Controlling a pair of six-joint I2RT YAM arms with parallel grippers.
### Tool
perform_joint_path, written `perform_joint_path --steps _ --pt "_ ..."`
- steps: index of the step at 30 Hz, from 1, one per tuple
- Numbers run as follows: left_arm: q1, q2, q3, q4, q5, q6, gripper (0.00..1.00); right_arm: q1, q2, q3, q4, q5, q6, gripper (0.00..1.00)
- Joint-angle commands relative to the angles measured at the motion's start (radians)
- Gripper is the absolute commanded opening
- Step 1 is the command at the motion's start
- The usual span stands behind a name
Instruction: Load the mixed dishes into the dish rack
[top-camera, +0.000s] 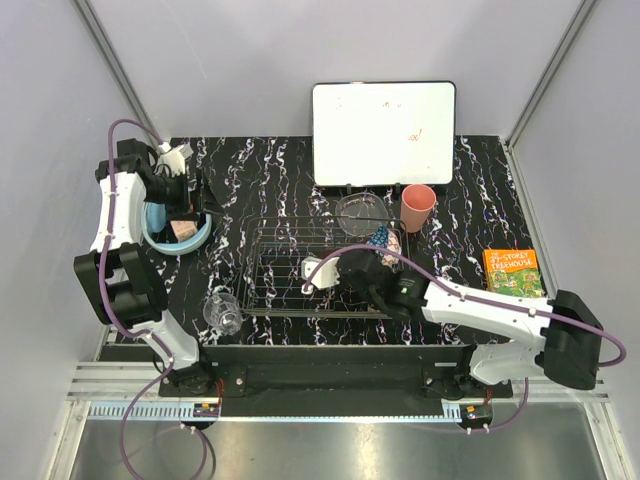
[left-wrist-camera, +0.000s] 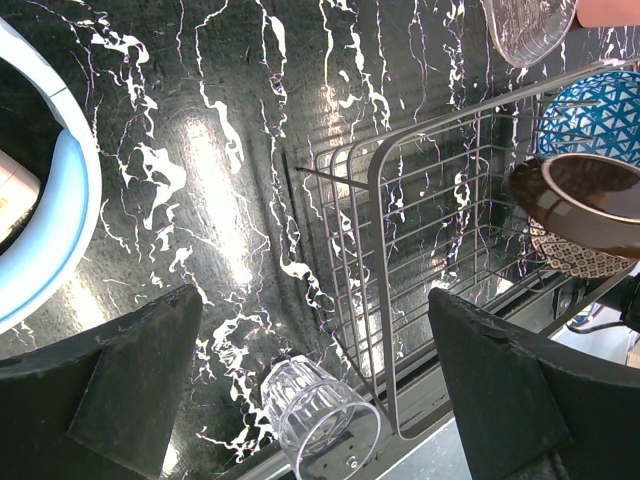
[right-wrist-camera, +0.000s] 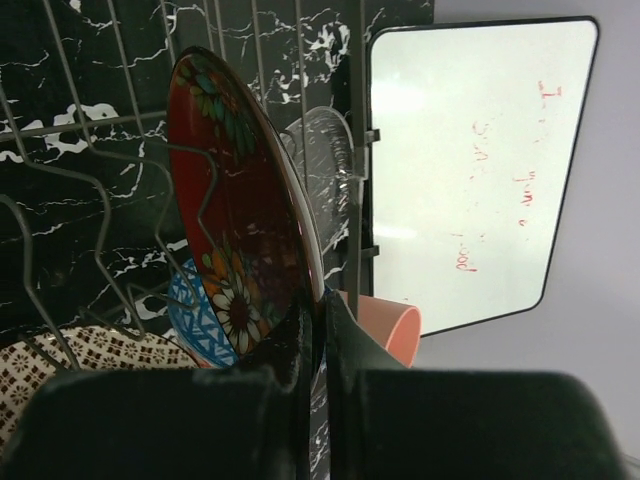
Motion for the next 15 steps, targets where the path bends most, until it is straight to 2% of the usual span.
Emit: perform_joint_path --steps 1,9,15 --pt "0.006 0.004 0.010 0.026 0.042 -0.011 0.99 0.007 0.046 0.004 0.047 -0.023 0.078 0.00" --pt "0.007 -0.003 0.003 0.029 0.028 0.004 0.99 0.006 0.049 -0.018 0.067 -0.018 0.147 0.00" --pt "0.007 0.000 0.004 0.027 0.033 0.004 0.99 0.007 0.028 -0.013 0.069 0.037 0.205 0.27"
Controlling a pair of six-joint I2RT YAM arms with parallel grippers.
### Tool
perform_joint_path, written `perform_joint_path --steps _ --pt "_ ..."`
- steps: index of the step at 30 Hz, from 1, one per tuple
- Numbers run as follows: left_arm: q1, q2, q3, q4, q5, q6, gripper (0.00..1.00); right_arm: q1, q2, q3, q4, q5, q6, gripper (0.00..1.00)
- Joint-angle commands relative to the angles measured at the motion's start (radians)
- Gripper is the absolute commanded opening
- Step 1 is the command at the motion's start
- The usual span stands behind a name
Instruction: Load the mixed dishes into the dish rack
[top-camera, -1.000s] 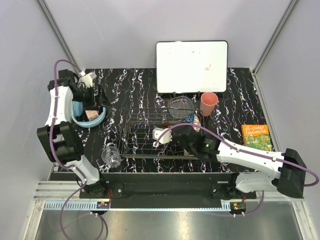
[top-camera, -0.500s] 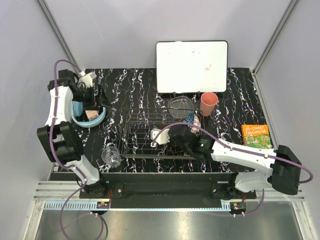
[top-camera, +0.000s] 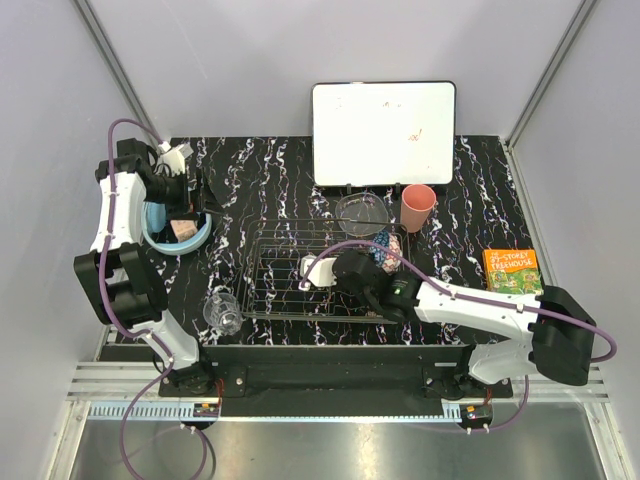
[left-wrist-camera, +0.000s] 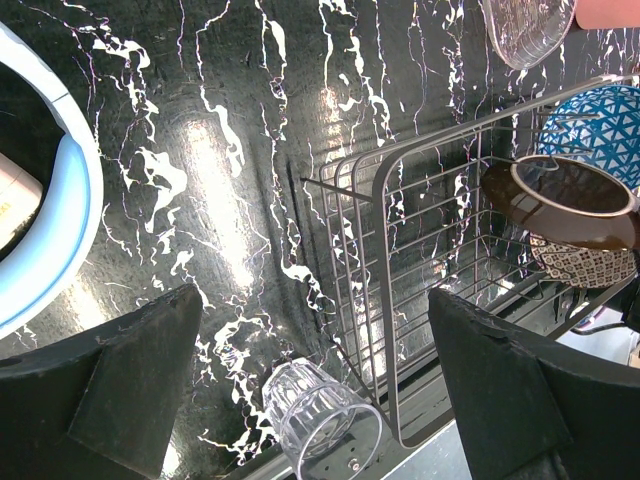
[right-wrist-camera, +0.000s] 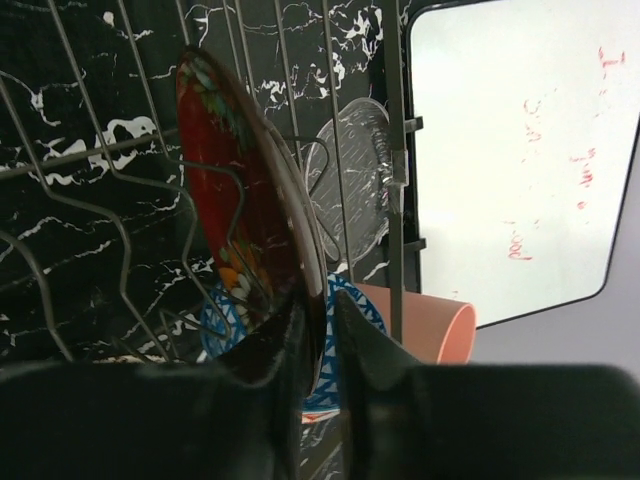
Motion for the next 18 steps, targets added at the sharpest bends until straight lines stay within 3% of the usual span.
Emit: perform_joint_path --steps 1,2,4,12,14,18 --pt "0.007 -0.002 0.006 0.020 0.032 0.001 0.99 0.006 -0.042 0.011 0.041 0.044 0.093 0.36" --pt "0.007 -0.001 0.007 0.018 0.032 0.002 0.99 0.006 -0.048 0.012 0.041 0.062 0.100 0.41" --pt "0.007 -0.002 0.007 0.018 0.033 0.001 0.99 0.005 -0.054 0.018 0.039 0.081 0.123 0.61" --pt "0.007 -0.008 0.020 0.012 0.018 0.004 0.99 -0.041 -0.113 0.084 0.026 0.134 0.185 0.82" --pt "0.007 -0.010 0.021 0.011 0.010 0.004 0.99 -0.067 -0.113 0.133 0.024 0.186 0.229 0.99" --pt "0.007 -0.010 0.029 0.006 0.007 0.007 0.99 -0.176 -0.068 0.280 -0.060 0.167 0.370 1.00"
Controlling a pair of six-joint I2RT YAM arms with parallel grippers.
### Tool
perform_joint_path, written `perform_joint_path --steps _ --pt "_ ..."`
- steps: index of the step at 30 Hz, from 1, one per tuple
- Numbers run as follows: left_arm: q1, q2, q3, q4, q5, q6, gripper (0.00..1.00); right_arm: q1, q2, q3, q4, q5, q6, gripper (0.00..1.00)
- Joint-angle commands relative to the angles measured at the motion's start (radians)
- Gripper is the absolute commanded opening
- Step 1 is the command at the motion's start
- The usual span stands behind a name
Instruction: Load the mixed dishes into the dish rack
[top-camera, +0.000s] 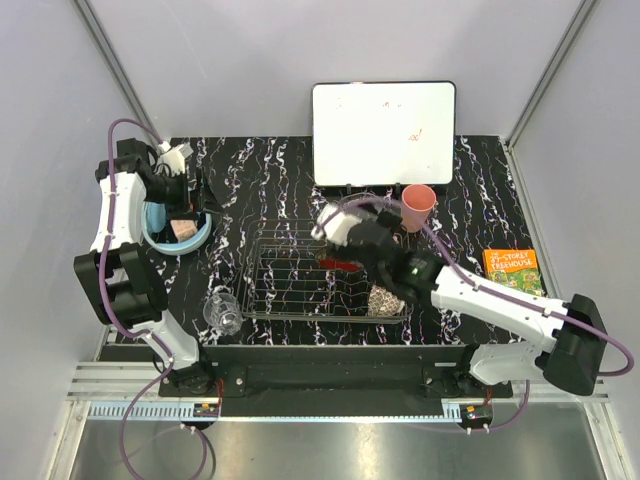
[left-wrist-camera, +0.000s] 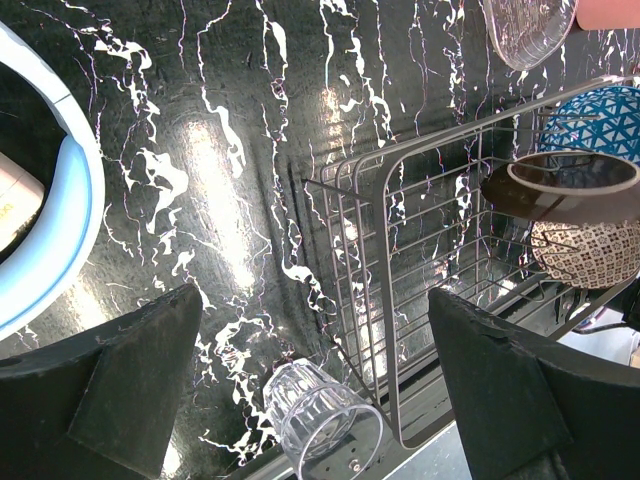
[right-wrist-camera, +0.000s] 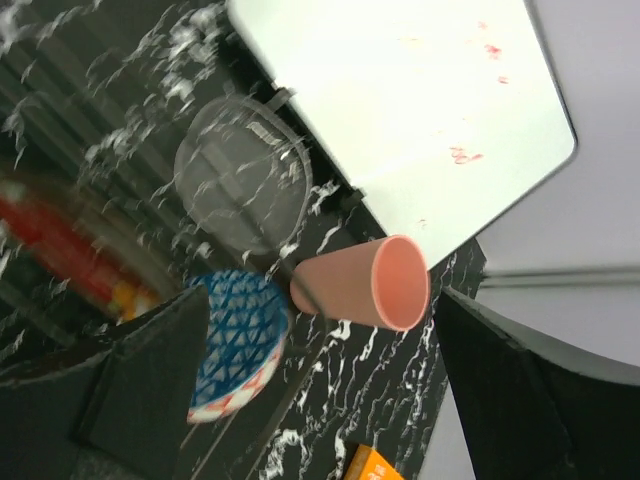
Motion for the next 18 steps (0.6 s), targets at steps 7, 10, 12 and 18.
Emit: perform_joint_path --steps 7,10,12,18 --pt "0.009 -0.019 0.035 -0.011 -0.016 0.025 0.99 -0.145 0.079 0.268 -0.063 -0.055 0.199 1.00" --pt "0.009 -0.013 0.029 -0.011 -0.018 0.027 0.99 -0.191 0.086 0.275 -0.048 -0.110 0.257 1.00" --pt "0.010 -0.008 0.032 -0.011 -0.016 0.024 0.99 -0.295 0.098 0.305 -0.043 -0.162 0.351 1.00" --pt "0.009 -0.010 0.041 -0.011 0.002 0.009 0.99 -0.616 0.373 0.556 -0.119 -0.493 0.707 1.00"
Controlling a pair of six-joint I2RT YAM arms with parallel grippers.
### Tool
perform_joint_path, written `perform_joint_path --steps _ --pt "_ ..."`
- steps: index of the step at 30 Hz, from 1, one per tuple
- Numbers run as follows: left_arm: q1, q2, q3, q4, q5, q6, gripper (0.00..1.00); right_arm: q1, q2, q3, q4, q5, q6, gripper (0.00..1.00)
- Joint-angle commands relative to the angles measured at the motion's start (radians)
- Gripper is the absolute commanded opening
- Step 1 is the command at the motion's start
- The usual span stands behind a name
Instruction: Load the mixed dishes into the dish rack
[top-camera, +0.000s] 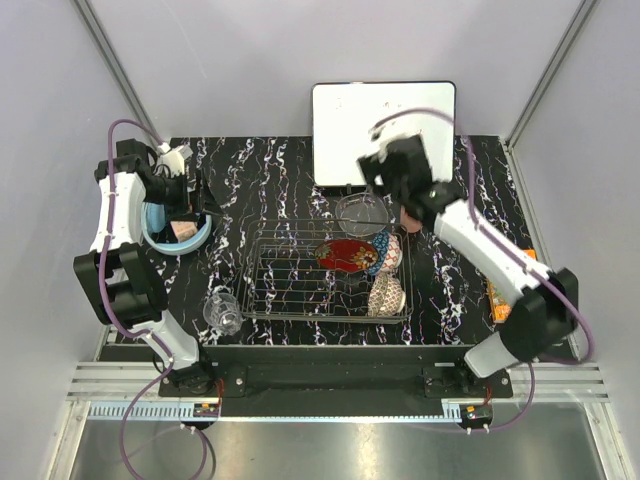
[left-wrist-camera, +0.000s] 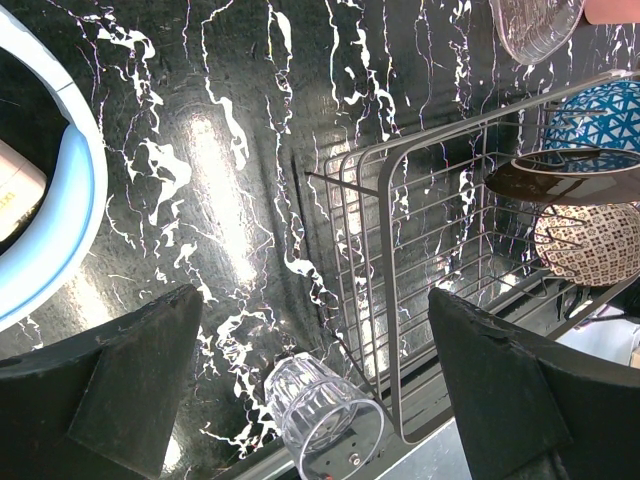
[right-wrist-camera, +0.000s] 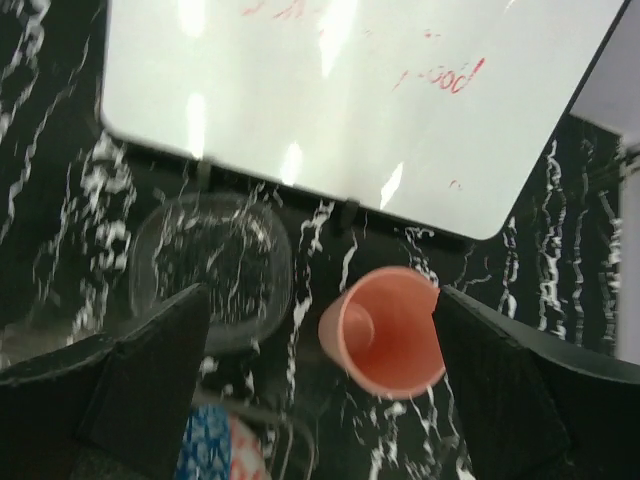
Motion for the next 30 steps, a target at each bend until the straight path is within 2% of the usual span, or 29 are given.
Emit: perform_joint_path --steps 1,7,11,18,30 --pt "0.005 -0.015 0.040 0.006 0.010 0.004 0.99 -0.189 0.197 0.226 -0.033 -0.324 0.319 1.00" --pt "0.007 -0.024 0.030 -0.002 -0.019 0.018 0.99 -0.247 0.452 0.472 -0.070 -0.509 0.378 0.99" --pt "0.007 -0.024 0.040 -0.007 -0.015 0.009 0.99 -0.266 0.576 0.573 -0.137 -0.584 0.381 0.92" --pt "0.007 -0.012 0.075 -0.011 -0.005 -0.025 0.99 -0.281 0.647 0.472 -0.131 -0.595 0.394 0.86" --pt "0.008 -0.039 0.061 -0.014 0.028 -0.010 0.99 -0.301 0.642 0.322 -0.091 -0.586 0.428 0.85"
